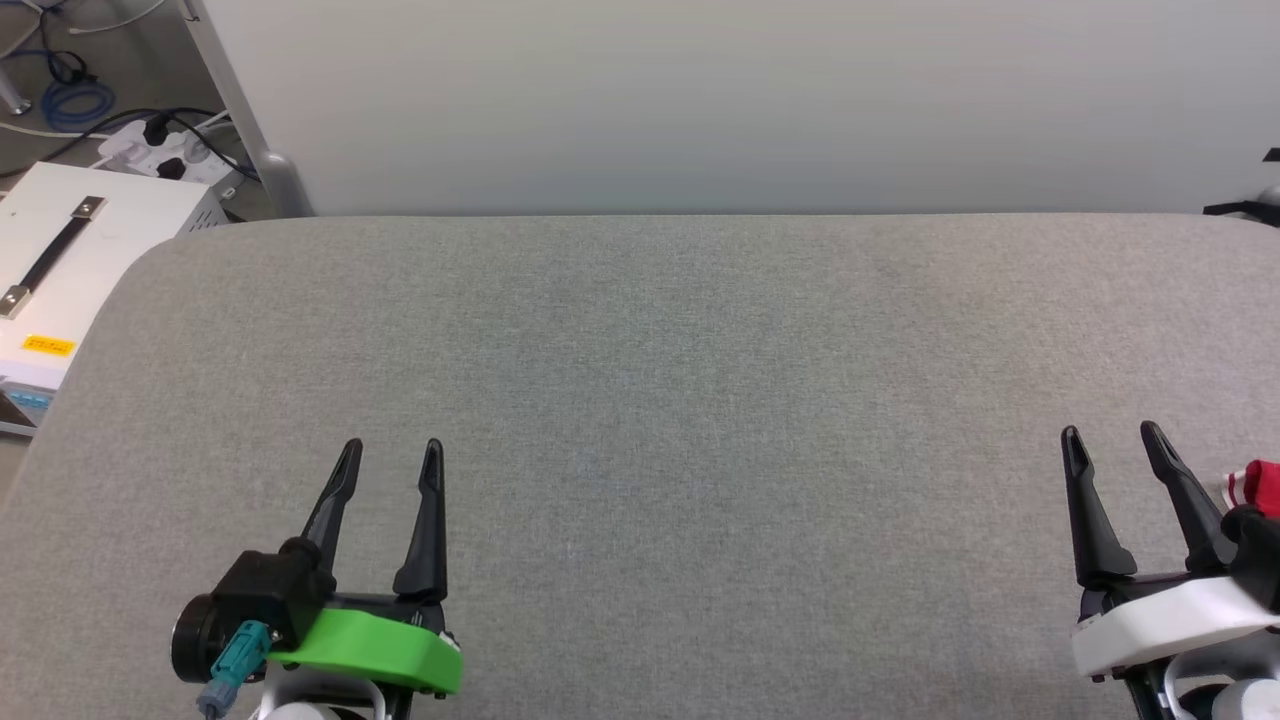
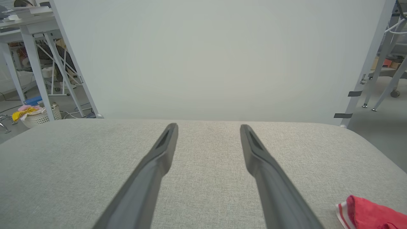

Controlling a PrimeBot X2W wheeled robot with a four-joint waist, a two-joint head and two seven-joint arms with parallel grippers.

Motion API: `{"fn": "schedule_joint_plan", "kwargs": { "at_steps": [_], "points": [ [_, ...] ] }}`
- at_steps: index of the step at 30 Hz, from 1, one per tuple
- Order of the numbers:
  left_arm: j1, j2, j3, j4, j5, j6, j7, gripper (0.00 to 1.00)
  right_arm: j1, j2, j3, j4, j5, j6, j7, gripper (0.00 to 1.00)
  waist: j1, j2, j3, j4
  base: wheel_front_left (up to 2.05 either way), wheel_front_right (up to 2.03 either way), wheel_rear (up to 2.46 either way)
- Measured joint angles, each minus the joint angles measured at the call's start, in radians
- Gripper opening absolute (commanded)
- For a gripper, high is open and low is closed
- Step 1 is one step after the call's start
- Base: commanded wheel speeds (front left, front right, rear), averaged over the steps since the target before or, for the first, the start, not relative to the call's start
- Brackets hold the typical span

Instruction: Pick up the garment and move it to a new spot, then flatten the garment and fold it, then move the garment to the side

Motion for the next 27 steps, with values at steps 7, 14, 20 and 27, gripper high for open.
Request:
{"fn": "schedule_joint_plan", "kwargs": {
  "at_steps": [7,14,20,27],
  "points": [
    [0.001,-0.013,0.035,0.012,0.026,-0.01,0.0,1.0,0.0,0.042,0.001,0.061,-0.015,0.0,-0.049,1.0,0.0,0.0,-0.006,0.012,0.0,0.0,0.0],
    [0.001,-0.029,0.043,0.023,0.029,-0.022,0.0,1.0,-0.002,0.045,0.02,0.089,-0.025,0.0,-0.062,1.0,0.0,0.0,-0.005,0.007,0.0,0.0,0.0],
    [0.001,-0.034,0.043,0.029,0.031,-0.025,0.0,1.0,-0.003,0.048,0.026,0.096,-0.026,0.0,-0.07,1.0,0.0,0.0001,-0.005,0.005,0.0,0.0,0.0],
    [0.001,-0.035,0.04,0.031,0.031,-0.026,0.0,1.0,-0.003,0.048,0.028,0.096,-0.026,0.0,-0.07,1.0,0.0,0.0,-0.004,0.006,0.0,0.0,0.0]
  ]
}}
